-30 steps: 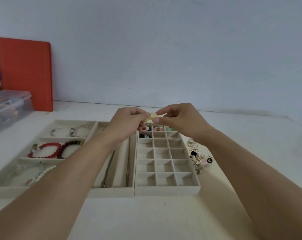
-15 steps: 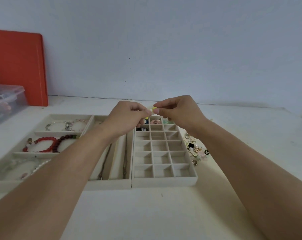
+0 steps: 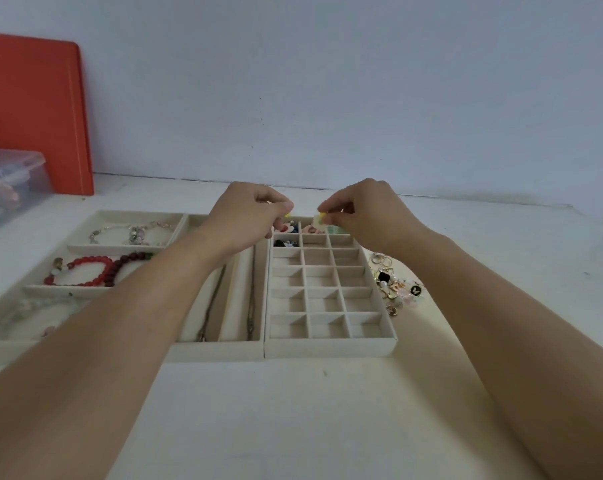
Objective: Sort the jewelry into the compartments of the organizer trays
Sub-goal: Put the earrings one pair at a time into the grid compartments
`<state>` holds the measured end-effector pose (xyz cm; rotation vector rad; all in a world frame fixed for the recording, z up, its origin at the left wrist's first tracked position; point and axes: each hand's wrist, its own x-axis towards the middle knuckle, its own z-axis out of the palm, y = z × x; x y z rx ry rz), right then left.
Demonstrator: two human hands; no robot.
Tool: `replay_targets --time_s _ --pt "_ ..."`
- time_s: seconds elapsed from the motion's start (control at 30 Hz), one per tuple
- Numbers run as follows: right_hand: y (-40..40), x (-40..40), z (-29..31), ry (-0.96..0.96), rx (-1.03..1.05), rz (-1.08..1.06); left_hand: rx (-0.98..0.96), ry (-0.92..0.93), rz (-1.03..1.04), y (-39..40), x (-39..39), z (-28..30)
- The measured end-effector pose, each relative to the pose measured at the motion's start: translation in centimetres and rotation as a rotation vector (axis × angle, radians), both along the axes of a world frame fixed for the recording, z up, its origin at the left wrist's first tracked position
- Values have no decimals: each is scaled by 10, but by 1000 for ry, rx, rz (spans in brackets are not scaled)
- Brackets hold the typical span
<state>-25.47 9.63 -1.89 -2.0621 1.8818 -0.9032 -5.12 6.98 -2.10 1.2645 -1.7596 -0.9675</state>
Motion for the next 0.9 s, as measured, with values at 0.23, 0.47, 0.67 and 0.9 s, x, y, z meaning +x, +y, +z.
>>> replay_targets --time_s 0.23,0.47,0.67,0.9 --pt "-3 7 -14 283 48 105 18 22 -27 2 -1 3" --pt "-3 13 -24 265 12 102 27 61 -28 2 -2 3" --pt "-6 11 -27 210 18 75 13 86 4 3 -3 4" --pt "0 3 0 -62 -73 23 22 89 20 4 -4 3"
